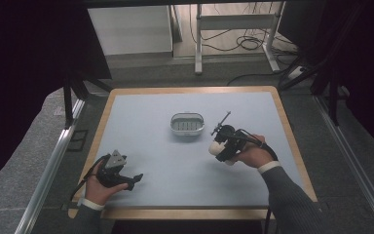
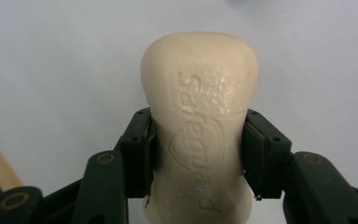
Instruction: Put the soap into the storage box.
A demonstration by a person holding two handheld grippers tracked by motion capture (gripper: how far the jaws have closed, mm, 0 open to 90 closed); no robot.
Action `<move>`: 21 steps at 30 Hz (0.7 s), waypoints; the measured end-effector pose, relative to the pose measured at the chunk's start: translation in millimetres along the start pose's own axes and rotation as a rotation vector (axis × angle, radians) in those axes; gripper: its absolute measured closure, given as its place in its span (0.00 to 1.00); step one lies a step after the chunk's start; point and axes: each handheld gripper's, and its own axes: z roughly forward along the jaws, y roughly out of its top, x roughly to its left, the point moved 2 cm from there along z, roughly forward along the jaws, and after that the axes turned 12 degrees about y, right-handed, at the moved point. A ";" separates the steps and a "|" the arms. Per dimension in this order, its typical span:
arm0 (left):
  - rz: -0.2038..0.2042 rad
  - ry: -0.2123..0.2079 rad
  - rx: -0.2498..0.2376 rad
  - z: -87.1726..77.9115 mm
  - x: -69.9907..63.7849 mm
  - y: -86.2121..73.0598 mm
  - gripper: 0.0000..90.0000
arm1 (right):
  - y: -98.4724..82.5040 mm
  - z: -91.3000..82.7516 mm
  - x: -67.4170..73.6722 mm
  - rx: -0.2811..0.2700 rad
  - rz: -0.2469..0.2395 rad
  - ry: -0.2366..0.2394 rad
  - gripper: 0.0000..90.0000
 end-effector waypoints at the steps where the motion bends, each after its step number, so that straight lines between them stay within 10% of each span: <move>1: 0.000 0.000 0.000 0.0 0.0 0.0 0.06 | 0.0 0.0 0.0 0.000 0.000 0.000 0.55; 21: 0.007 -0.003 0.008 1.3 -0.7 -0.1 0.06 | 33.5 -10.0 -26.3 -0.040 -0.029 0.000 0.55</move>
